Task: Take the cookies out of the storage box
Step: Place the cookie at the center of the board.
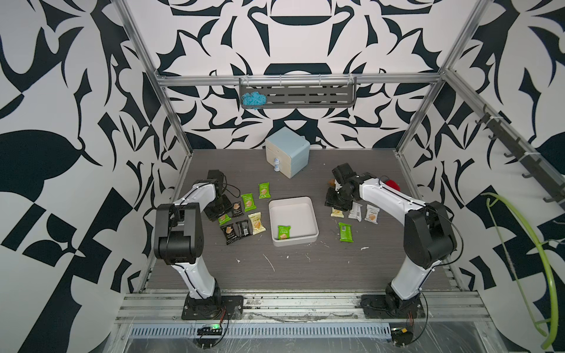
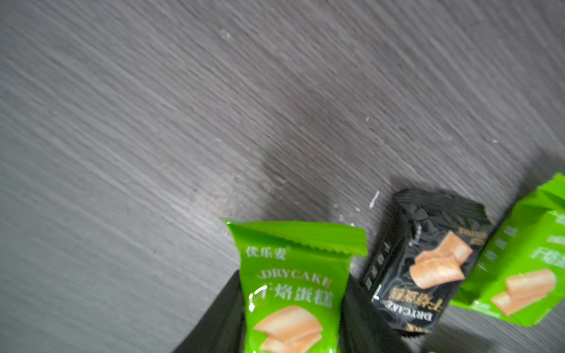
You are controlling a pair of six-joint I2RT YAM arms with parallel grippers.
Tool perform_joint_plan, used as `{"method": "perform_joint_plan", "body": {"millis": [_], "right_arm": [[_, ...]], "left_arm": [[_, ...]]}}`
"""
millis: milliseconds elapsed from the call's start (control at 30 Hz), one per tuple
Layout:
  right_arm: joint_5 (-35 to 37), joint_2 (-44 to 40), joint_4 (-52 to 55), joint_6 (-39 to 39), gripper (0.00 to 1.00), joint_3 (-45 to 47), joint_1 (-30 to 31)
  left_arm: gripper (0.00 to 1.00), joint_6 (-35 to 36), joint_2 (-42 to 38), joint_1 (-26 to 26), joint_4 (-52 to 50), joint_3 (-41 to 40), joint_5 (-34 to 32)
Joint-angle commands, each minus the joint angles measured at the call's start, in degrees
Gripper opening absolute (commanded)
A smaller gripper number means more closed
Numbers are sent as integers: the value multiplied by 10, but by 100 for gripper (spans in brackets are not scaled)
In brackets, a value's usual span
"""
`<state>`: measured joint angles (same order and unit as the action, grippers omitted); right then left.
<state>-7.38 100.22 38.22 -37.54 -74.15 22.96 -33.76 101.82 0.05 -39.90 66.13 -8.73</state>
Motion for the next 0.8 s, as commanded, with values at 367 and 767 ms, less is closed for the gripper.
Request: {"method": "perform_joint_plan", "body": {"millis": [367,767], "right_arm": [[25,-55,15,-12,45,26,2],[5,-92,4,-7,45,65,6]], "left_arm": [[67,7,-36,2,-13,23,24],[67,-92,-181,-144,-33,2,19]]}}
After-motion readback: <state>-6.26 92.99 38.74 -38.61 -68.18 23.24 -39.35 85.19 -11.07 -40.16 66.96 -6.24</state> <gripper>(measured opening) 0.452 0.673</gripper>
